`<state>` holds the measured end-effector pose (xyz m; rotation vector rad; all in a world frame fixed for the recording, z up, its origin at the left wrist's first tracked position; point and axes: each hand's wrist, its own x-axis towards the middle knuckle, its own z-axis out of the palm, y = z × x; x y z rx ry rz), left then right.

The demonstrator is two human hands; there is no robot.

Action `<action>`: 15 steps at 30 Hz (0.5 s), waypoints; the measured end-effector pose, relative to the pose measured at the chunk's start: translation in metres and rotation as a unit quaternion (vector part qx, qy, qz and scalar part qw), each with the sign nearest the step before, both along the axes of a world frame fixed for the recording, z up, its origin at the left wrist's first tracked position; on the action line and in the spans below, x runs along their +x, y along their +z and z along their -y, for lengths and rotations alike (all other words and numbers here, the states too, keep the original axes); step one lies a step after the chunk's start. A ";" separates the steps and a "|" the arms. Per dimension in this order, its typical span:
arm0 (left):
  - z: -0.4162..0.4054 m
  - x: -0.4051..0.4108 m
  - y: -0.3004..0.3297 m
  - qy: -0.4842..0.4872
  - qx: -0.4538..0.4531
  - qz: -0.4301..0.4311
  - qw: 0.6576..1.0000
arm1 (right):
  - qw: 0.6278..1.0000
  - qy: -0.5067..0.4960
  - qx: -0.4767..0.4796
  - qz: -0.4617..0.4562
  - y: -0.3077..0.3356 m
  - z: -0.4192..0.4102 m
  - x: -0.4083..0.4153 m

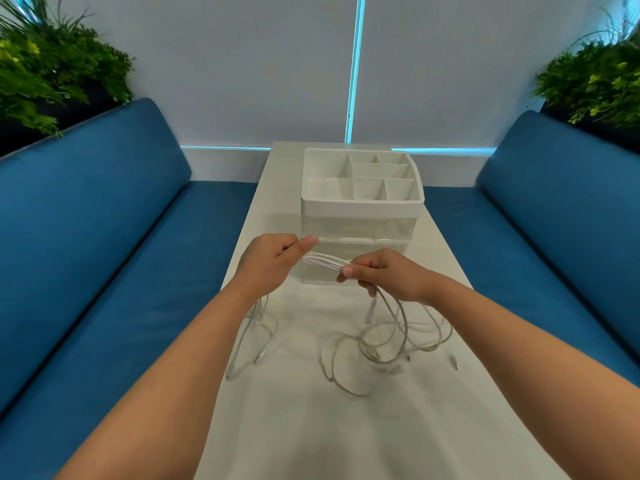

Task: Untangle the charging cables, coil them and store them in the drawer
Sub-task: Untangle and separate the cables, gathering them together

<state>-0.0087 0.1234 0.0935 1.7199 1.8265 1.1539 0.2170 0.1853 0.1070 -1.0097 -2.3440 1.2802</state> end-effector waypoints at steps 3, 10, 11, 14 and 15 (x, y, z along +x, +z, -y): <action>0.002 0.000 -0.002 -0.016 -0.013 -0.010 1.000 | 0.999 0.013 -0.038 -0.001 0.003 0.001 0.006; 0.003 0.007 0.000 0.004 -0.087 -0.083 0.993 | 0.934 0.021 0.267 0.235 0.013 0.001 0.010; 0.003 0.008 0.002 0.007 -0.091 -0.070 0.993 | 0.932 0.013 0.270 0.240 0.014 0.002 0.010; 0.004 0.008 0.007 -0.006 -0.101 0.001 0.995 | 0.969 -0.010 0.175 0.177 0.011 0.001 0.013; 0.005 0.007 0.008 -0.021 -0.105 0.018 0.994 | 0.978 -0.004 0.147 0.147 0.010 0.000 0.014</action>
